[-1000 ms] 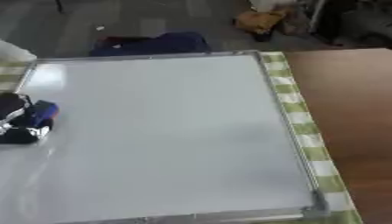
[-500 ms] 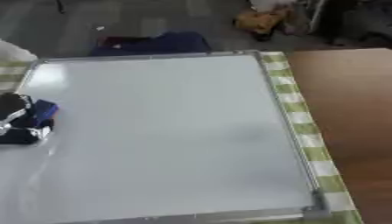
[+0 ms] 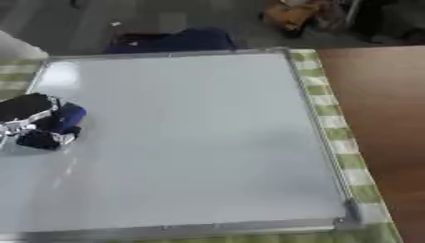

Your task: Wipe the whiteboard clean with a brush.

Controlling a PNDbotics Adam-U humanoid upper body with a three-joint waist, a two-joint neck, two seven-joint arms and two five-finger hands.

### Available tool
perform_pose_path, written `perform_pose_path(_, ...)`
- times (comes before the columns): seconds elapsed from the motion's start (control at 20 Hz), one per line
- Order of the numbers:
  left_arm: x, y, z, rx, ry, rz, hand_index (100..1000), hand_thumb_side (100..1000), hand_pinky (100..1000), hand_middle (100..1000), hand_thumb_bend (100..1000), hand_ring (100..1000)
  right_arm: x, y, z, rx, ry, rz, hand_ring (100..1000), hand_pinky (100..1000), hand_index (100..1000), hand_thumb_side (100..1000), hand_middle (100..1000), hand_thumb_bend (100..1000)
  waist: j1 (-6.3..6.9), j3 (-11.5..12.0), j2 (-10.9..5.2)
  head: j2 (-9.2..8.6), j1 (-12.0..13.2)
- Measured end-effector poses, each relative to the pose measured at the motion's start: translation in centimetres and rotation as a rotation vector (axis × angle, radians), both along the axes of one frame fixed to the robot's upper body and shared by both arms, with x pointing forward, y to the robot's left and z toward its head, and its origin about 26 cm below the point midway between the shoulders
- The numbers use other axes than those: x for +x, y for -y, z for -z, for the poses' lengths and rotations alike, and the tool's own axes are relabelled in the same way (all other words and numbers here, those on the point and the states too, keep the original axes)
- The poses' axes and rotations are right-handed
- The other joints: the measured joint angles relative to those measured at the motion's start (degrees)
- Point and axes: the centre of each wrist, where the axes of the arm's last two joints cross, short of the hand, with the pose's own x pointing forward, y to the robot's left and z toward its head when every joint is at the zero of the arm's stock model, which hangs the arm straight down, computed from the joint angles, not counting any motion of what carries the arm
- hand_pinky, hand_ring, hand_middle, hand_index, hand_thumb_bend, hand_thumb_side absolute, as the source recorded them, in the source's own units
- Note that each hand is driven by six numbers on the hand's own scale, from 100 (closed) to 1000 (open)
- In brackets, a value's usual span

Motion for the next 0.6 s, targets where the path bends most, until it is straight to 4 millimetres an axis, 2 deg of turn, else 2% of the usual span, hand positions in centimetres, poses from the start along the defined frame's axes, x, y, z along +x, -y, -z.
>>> perform_pose_path(0.25,0.1,1.3,-0.3,0.016,-0.026,0.062,140,618,504,100,135,263,0.0,0.0,0.0,0.000,-0.003,0.000,640,776,571,974,485,246,0.11,-0.1,-0.01,0.00,0.0)
perform_pose_path(0.6,0.2,2.1,-0.5,0.010,-0.044,0.092,140,619,502,100,138,264,0.0,0.0,0.0,-0.001,-0.006,-0.001,640,775,571,973,485,248,0.27,-0.2,-0.01,-0.06,-0.2)
